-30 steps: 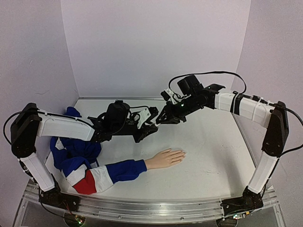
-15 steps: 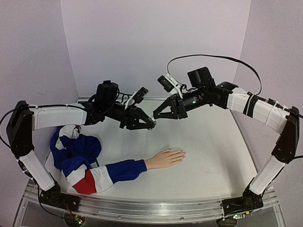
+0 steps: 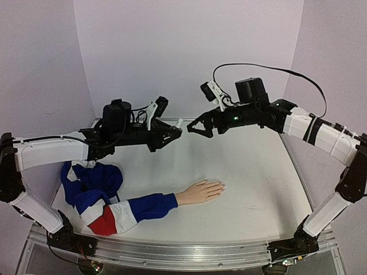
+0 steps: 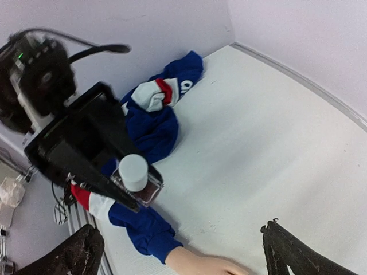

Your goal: Paint the nails

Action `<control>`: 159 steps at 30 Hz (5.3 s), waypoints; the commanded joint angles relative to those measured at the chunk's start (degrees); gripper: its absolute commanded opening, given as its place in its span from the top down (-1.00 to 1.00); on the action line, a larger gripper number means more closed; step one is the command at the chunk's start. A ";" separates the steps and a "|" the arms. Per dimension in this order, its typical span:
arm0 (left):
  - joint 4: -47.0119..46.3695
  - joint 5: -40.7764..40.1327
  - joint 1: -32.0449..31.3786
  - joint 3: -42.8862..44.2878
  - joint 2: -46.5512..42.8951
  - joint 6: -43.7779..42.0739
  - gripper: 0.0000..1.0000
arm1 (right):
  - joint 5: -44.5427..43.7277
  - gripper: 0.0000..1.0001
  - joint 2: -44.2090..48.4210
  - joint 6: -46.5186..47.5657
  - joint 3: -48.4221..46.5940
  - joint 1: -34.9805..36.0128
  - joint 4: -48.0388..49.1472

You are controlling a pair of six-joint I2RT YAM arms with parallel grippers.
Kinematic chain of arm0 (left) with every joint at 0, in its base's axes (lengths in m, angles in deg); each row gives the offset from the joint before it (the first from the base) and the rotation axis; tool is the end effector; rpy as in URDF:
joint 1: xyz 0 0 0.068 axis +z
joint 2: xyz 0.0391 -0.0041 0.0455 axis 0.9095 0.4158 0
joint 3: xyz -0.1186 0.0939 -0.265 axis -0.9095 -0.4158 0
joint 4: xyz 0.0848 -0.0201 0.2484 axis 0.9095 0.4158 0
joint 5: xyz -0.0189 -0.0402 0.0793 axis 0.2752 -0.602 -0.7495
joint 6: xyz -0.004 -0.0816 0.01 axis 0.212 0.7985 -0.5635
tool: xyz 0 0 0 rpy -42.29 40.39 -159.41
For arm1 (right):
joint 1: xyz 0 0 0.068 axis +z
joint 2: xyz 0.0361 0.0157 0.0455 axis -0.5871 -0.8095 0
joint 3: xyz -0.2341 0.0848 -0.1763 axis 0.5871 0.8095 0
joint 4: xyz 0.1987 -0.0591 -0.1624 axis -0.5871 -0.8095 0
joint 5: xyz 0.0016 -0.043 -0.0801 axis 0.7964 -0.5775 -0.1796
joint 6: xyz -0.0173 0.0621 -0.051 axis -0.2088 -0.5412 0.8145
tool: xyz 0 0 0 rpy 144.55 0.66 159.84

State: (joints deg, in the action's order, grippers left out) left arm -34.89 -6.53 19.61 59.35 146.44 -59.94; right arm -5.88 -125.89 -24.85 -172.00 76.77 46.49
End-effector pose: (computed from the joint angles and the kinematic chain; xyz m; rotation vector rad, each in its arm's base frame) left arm 0.2381 -0.2887 0.3419 0.9738 1.5749 -0.9954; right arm 0.2850 0.2910 0.4206 -0.8979 1.5580 1.0108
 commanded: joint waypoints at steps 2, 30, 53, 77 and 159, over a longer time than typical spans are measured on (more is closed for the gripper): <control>-2.76 -28.15 -5.25 -0.34 -1.32 -7.06 1.00 | -10.41 -0.96 1.63 -14.38 0.35 0.04 6.53; -2.43 -34.00 -9.50 4.50 4.61 -6.99 1.00 | -8.63 0.18 -8.86 -27.88 -2.18 3.66 13.36; -1.99 47.64 2.41 8.98 1.78 12.21 1.00 | 39.97 1.00 -3.35 -0.82 2.30 3.65 14.23; -1.81 -32.61 -9.35 1.61 -0.83 -8.01 1.00 | -12.53 -0.35 -2.29 -29.30 1.33 5.71 17.46; -1.46 -16.53 -8.08 2.25 -0.49 -5.82 1.00 | 2.14 1.00 -4.78 -22.49 0.33 5.04 16.18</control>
State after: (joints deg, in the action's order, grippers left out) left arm -33.67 -31.64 11.06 58.56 148.01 -66.19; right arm -11.63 -131.23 -52.91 -170.49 81.49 58.95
